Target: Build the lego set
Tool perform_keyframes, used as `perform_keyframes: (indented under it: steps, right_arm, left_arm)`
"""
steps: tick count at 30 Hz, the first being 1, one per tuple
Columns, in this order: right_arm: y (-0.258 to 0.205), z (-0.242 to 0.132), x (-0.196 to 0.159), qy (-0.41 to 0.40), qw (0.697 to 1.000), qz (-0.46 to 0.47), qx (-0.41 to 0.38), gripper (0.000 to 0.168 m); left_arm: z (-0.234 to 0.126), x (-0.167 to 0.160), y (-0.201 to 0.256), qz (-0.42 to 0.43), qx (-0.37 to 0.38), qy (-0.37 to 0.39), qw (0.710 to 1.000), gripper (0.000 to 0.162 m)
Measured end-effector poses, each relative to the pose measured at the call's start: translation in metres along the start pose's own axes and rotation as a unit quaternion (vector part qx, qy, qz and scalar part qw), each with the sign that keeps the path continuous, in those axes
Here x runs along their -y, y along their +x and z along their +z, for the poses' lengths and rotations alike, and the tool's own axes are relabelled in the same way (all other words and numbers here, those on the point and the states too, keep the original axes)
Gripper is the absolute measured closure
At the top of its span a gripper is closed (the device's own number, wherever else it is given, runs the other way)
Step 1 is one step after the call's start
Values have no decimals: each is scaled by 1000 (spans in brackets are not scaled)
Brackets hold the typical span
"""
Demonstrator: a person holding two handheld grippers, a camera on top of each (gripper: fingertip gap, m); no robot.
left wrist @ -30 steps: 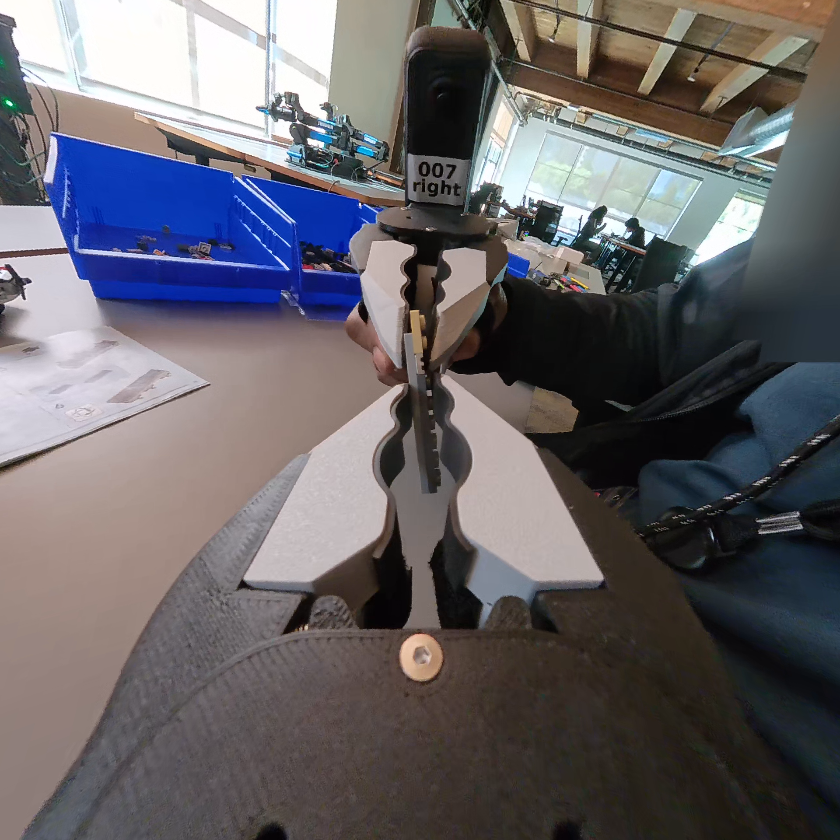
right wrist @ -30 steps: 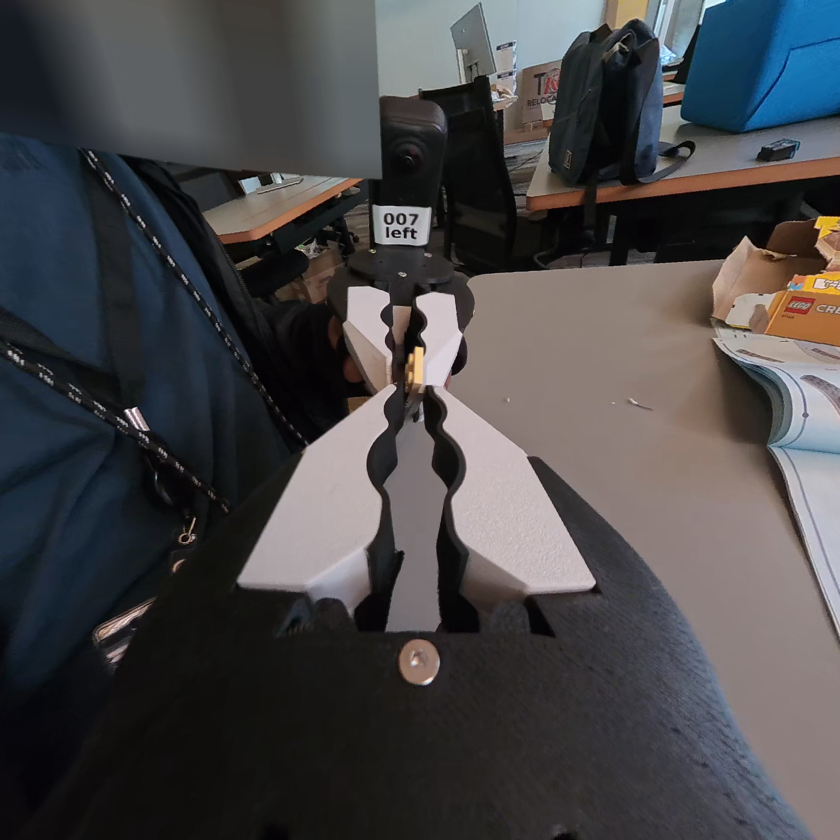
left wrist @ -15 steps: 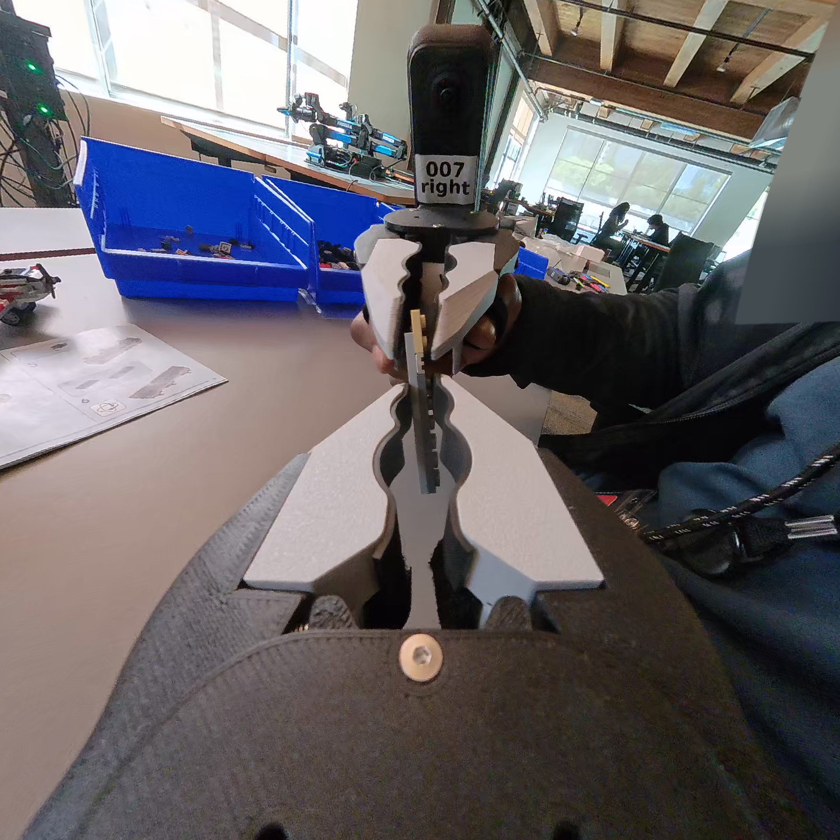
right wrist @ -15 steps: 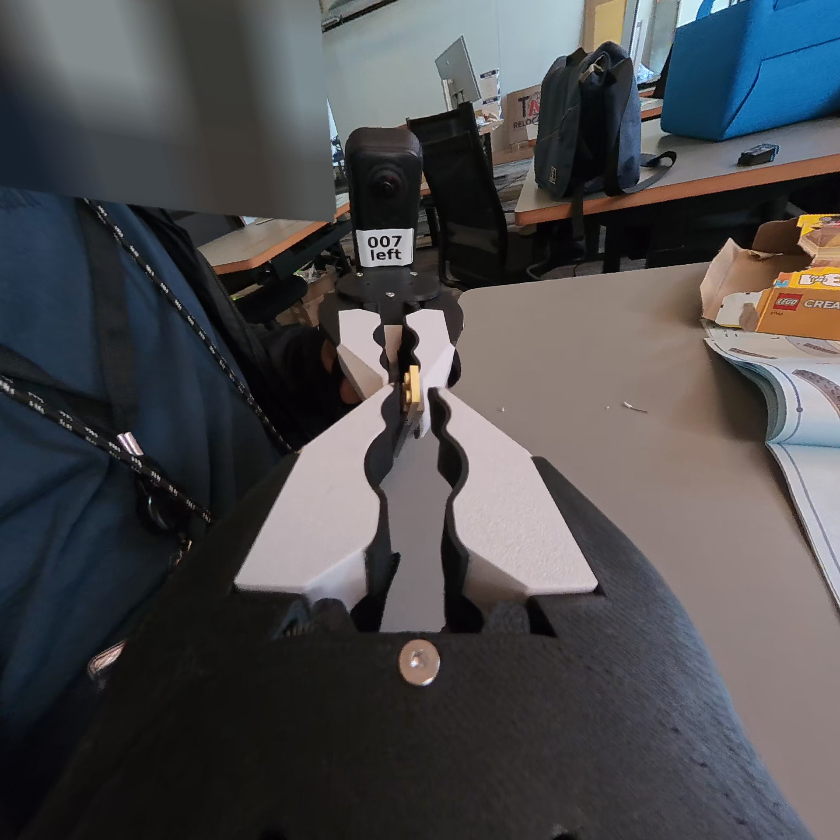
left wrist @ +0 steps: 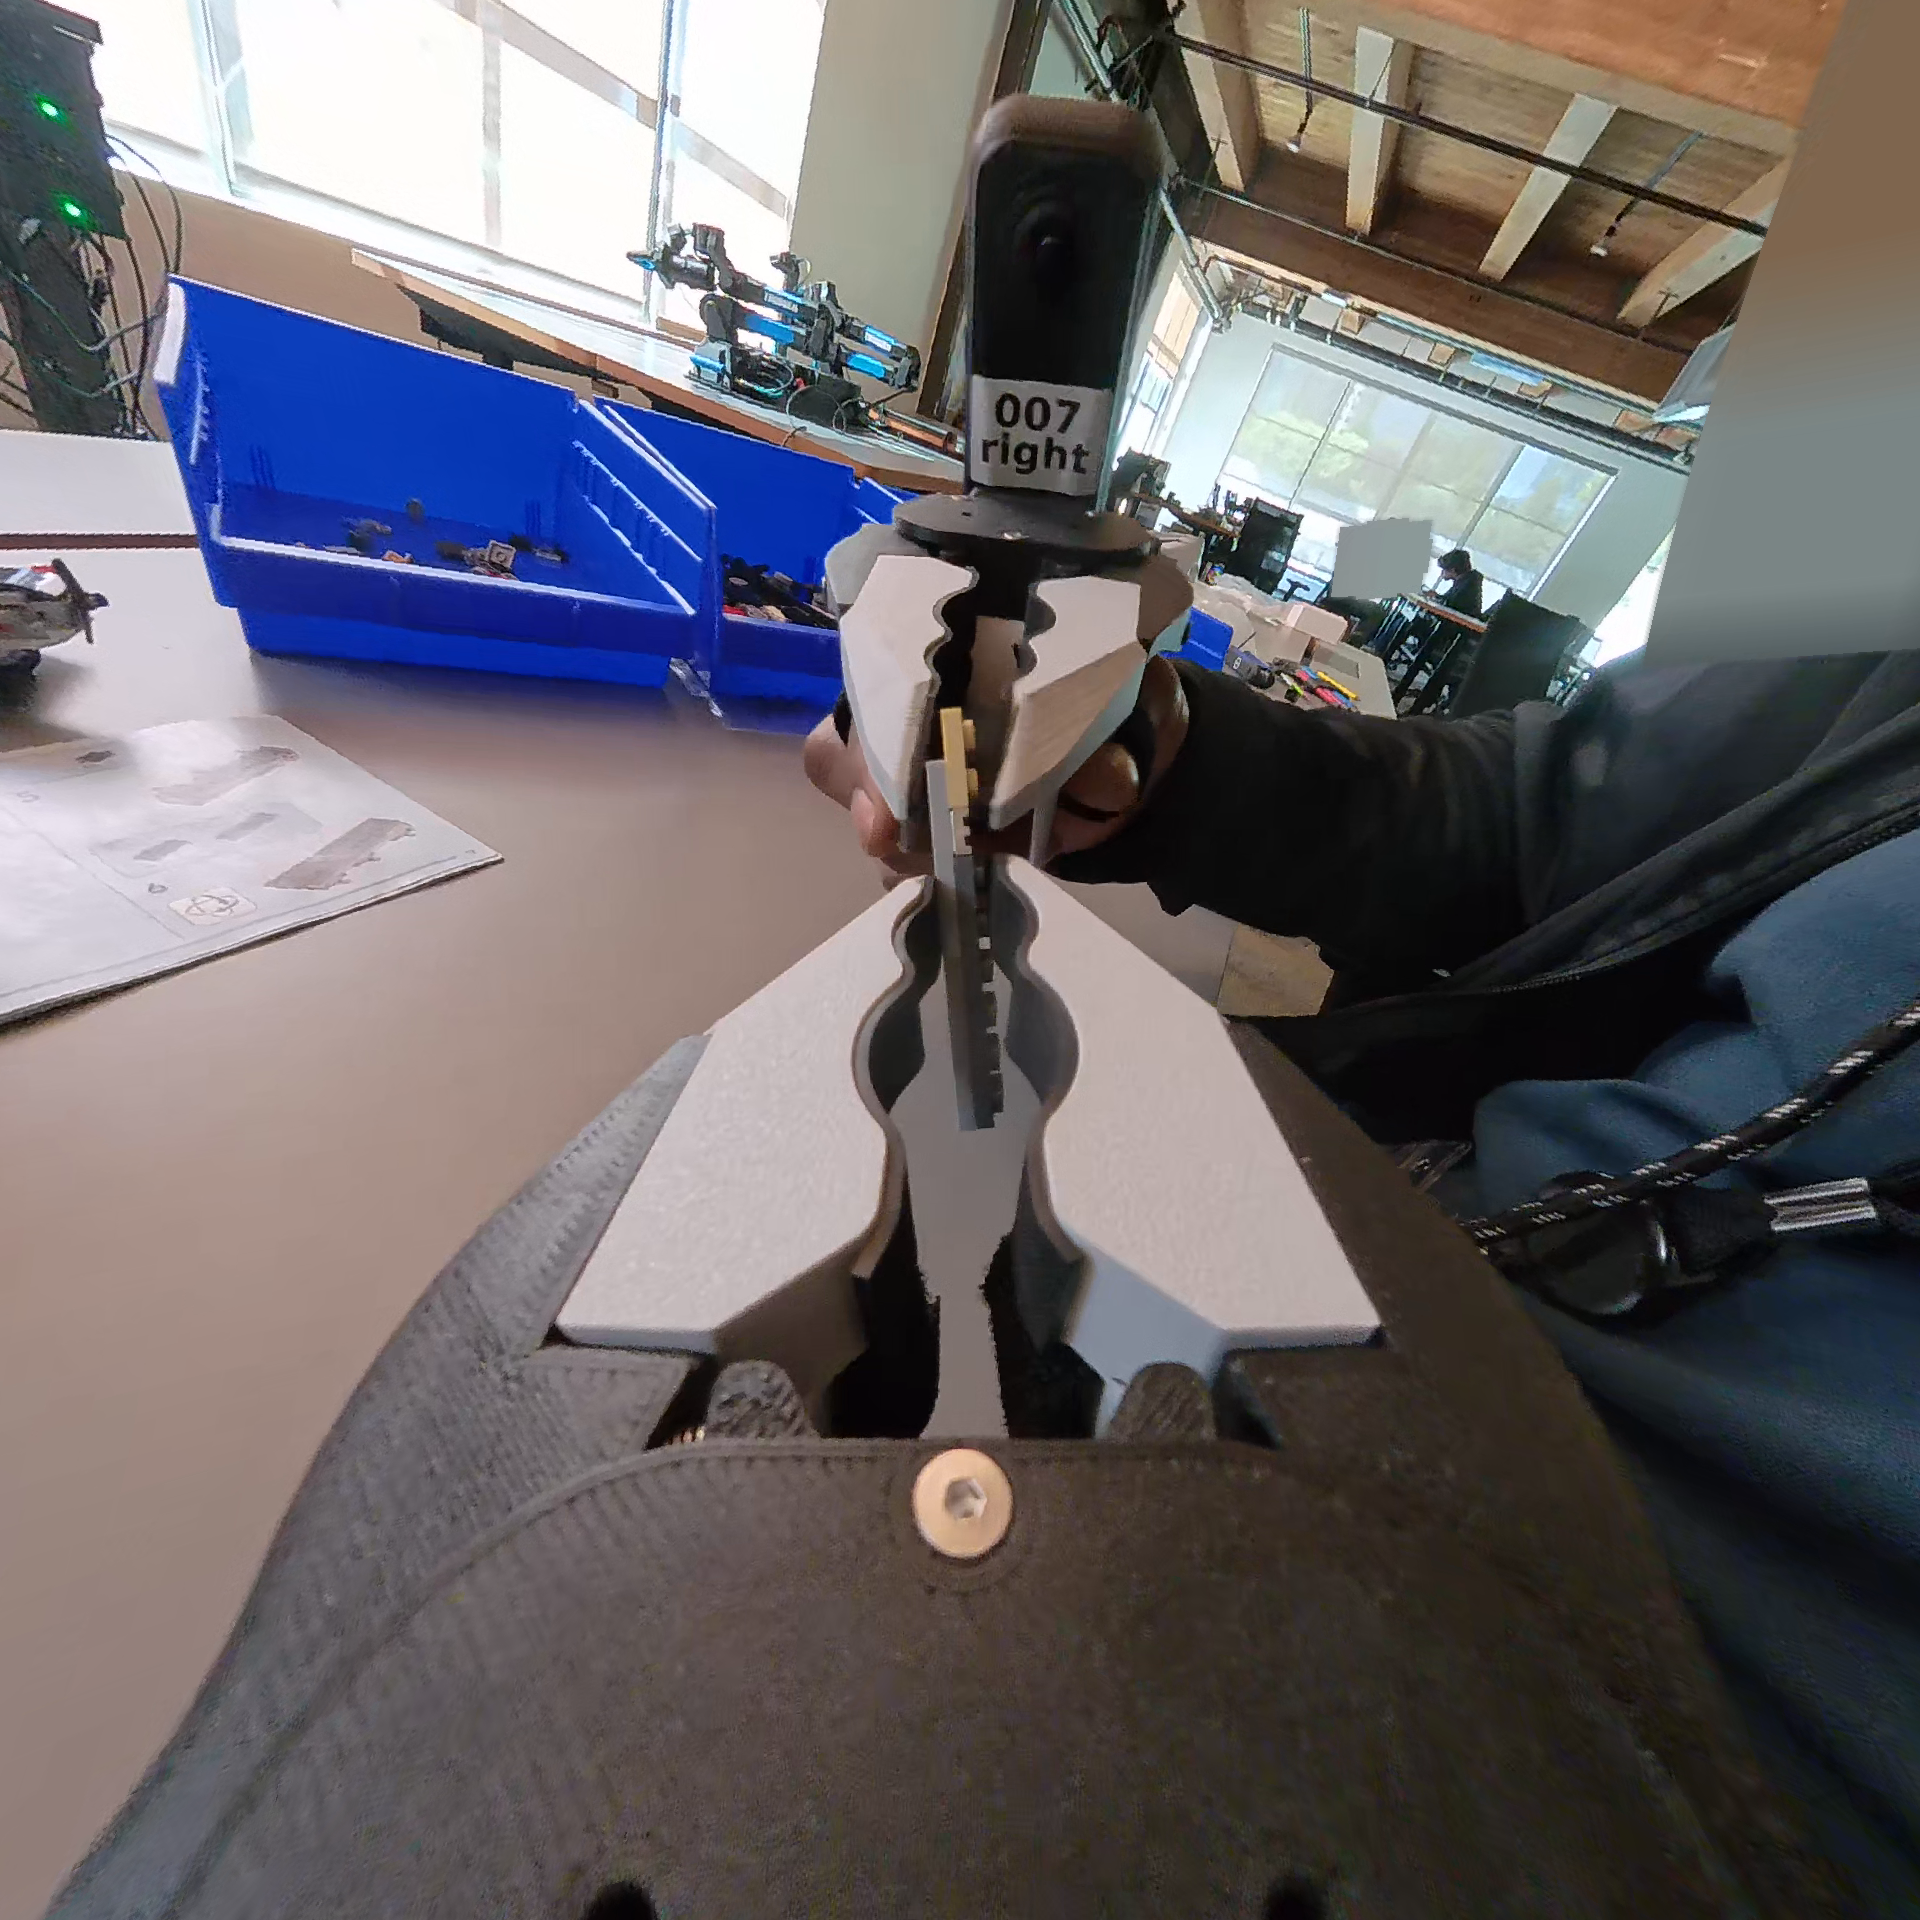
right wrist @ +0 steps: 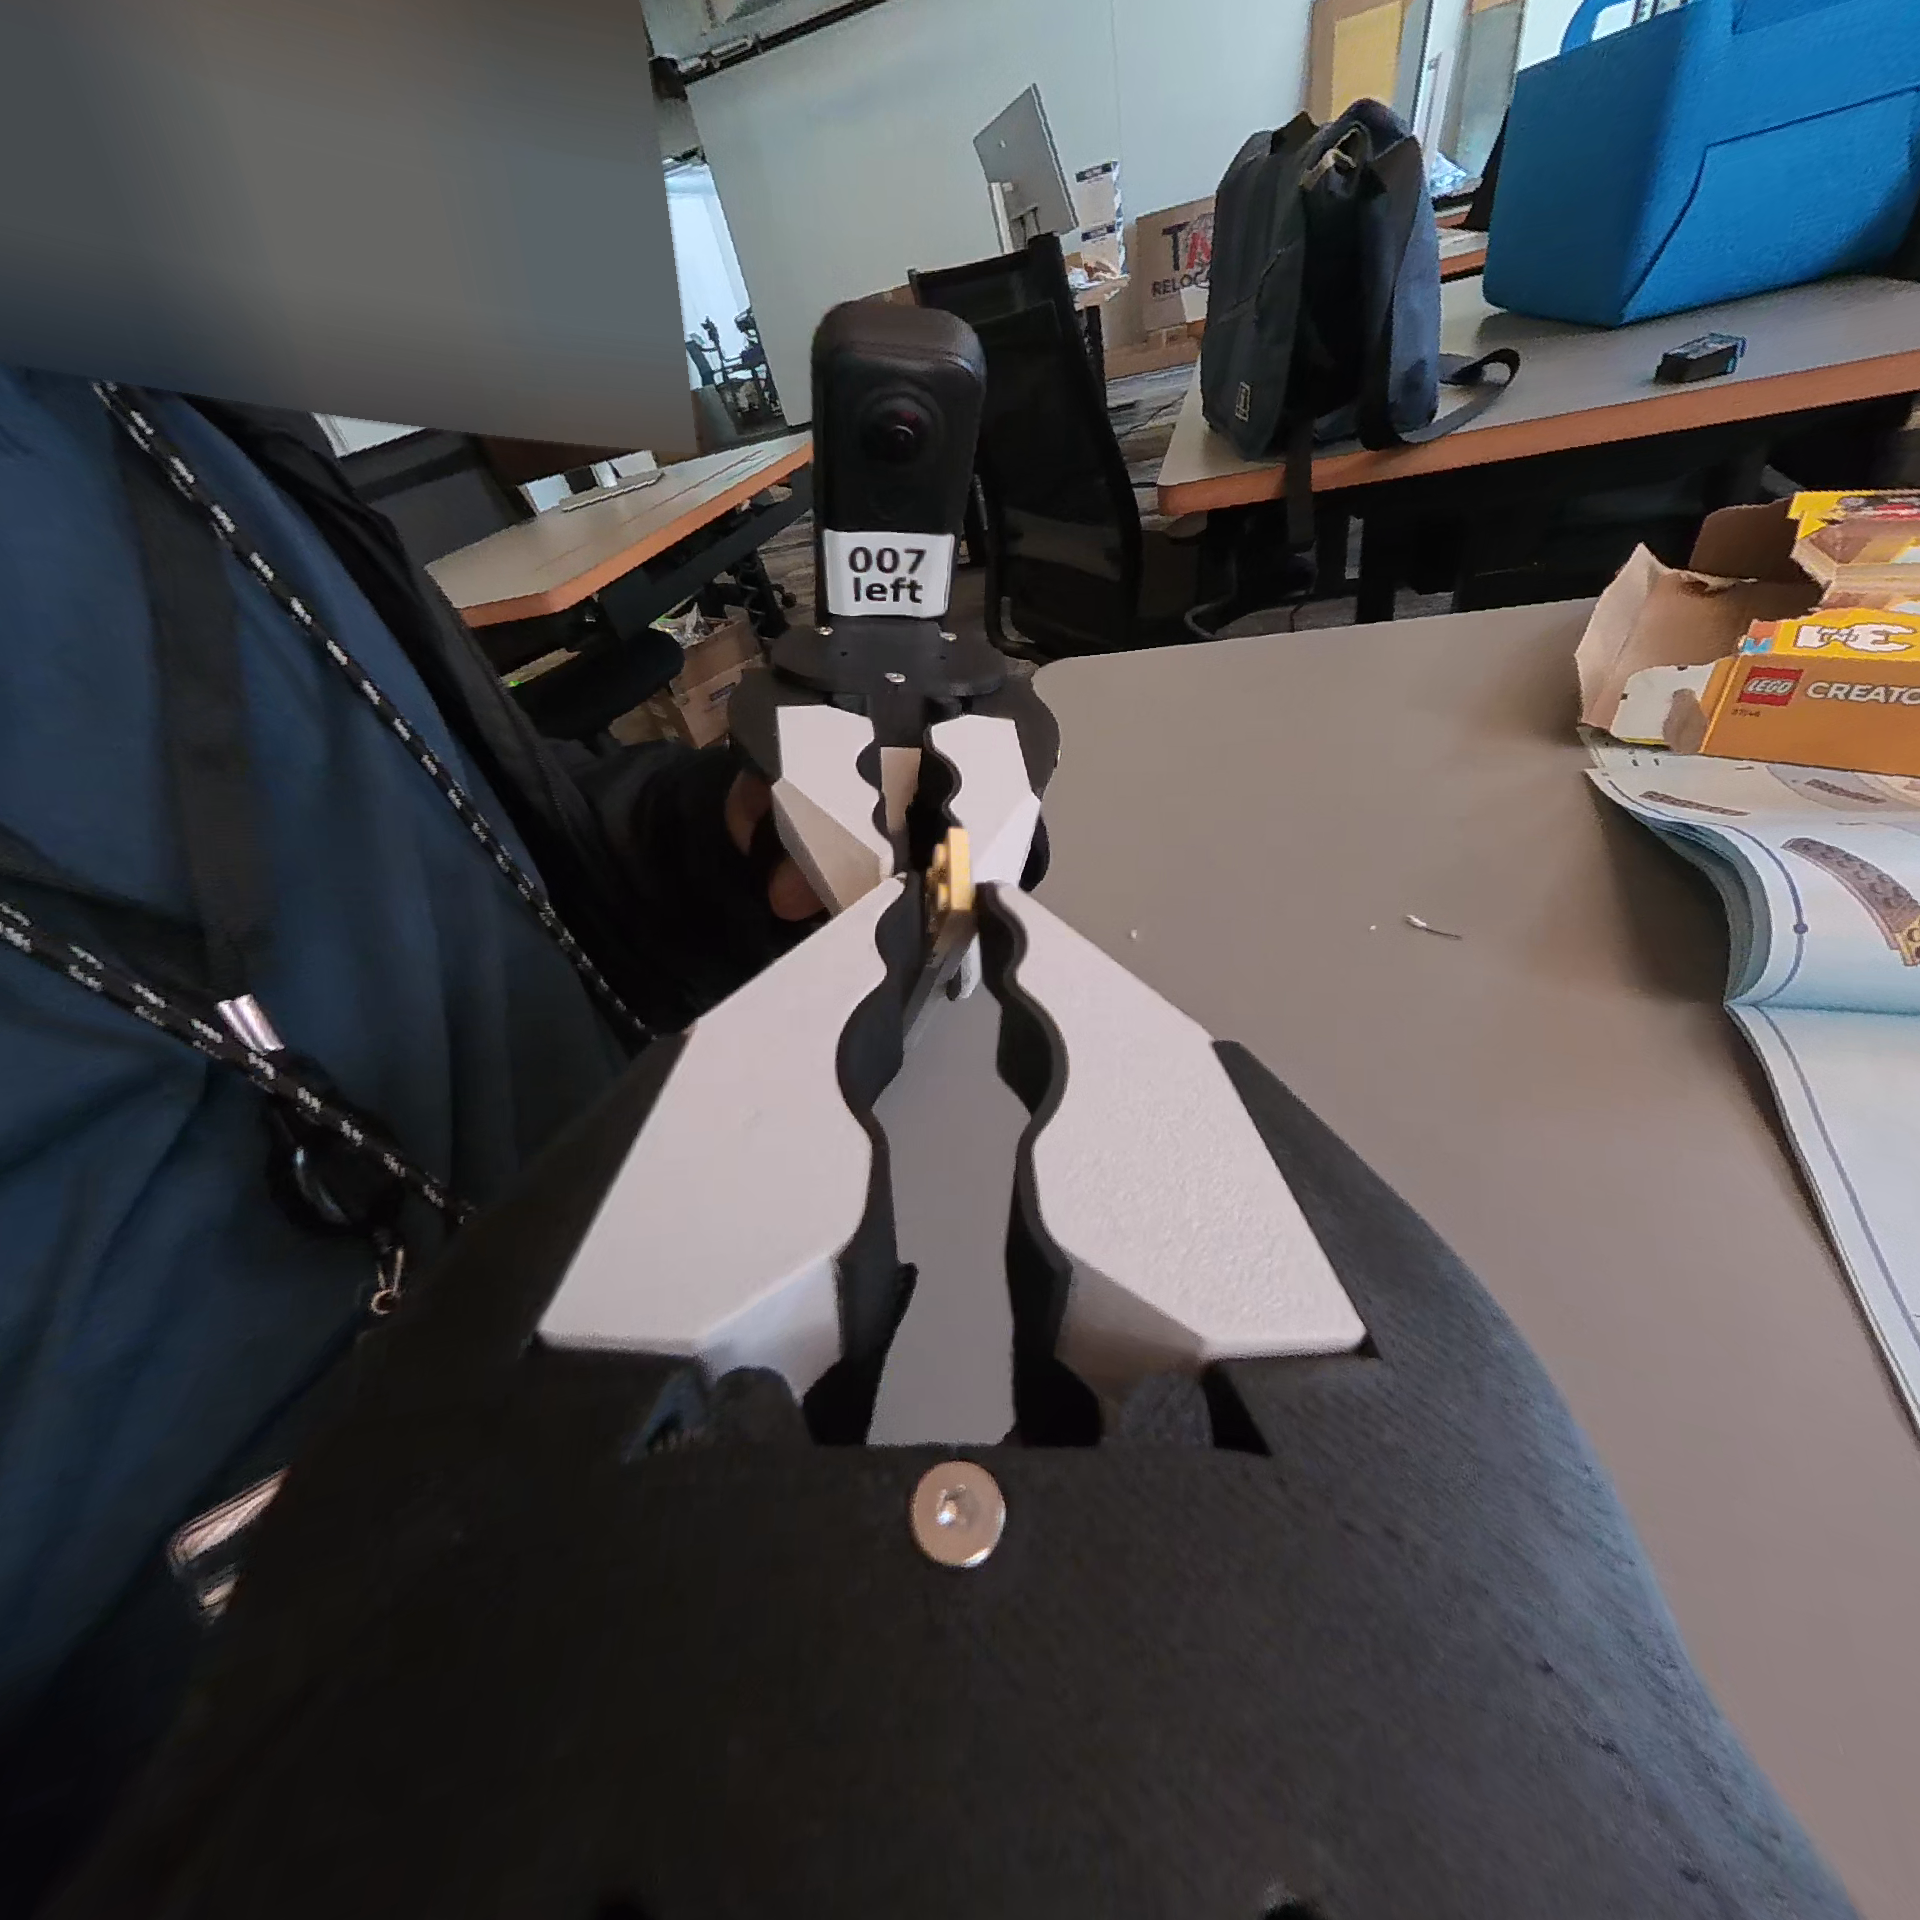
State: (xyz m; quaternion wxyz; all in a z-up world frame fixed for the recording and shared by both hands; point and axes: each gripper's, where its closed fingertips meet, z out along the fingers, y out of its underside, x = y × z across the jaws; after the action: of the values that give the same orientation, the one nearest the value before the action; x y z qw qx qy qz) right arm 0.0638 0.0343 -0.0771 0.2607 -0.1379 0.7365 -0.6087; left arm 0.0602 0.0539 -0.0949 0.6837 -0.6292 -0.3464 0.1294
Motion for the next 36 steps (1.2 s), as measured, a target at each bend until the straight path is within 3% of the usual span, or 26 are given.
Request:
perform_keyframes:
  steps: [2,10,19,29,36]
  right_arm:
    - [4,0,-2,-1,1000,1,-9,139]
    - [36,-23,-18,13,997,22,-77,132]
    - [71,-47,-51,1,988,78,-131,132]
    - [80,-54,-47,36,981,135,-132,134]
    - [69,-51,-52,27,982,140,-125,133]
  left_arm:
    - [-1,0,-5,-11,5,5,1000,154]
    - [-7,-6,-36,-59,45,16,997,154]
    - [0,-7,-62,-82,67,22,994,154]
    - [-1,0,-79,-134,63,56,987,155]
    - [25,5,-79,-133,29,56,989,155]
